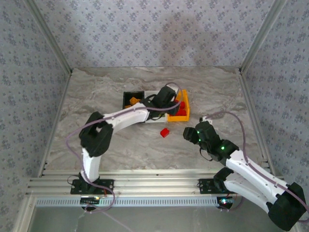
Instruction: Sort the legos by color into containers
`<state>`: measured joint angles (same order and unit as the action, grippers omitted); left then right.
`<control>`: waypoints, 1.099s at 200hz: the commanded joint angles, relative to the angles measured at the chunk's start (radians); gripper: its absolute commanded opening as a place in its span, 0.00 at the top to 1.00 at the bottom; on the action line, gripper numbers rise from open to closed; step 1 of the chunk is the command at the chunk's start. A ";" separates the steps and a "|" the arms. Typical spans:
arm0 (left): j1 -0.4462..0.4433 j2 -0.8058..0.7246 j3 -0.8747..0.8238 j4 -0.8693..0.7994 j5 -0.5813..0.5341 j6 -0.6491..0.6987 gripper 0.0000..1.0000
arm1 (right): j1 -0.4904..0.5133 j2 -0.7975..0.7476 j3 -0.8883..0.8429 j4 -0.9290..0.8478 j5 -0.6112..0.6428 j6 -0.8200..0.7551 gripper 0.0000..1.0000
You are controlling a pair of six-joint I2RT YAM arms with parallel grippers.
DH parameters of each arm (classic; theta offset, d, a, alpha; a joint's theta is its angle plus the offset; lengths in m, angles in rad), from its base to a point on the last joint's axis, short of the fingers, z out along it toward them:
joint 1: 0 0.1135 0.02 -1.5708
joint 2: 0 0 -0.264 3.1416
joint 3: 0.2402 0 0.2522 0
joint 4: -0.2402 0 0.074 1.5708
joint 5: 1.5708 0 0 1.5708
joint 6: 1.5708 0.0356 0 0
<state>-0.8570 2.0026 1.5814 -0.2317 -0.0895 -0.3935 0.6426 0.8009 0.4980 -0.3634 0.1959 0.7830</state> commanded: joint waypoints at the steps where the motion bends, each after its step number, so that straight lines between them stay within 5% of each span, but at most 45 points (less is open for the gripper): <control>1: 0.021 0.081 0.134 -0.083 0.039 -0.025 0.77 | -0.001 -0.012 -0.028 -0.012 -0.026 0.025 0.34; 52: 0.026 0.140 0.296 -0.149 0.075 -0.042 0.33 | 0.013 0.017 -0.030 0.026 -0.052 0.017 0.30; 109: 0.031 -0.268 -0.115 0.055 0.094 -0.090 0.01 | 0.075 0.196 0.039 0.118 -0.046 0.002 0.24; 168: 0.026 -0.809 -0.743 0.076 -0.007 -0.251 0.00 | 0.167 0.482 0.202 0.197 -0.001 -0.025 0.23; 220: 0.023 -1.103 -0.968 -0.077 -0.099 -0.326 0.01 | 0.179 0.786 0.420 0.078 0.039 -0.034 0.22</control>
<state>-0.8265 0.9947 0.6533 -0.2405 -0.1219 -0.6624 0.8154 1.4841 0.8207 -0.2001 0.1883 0.7662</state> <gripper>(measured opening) 0.994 0.782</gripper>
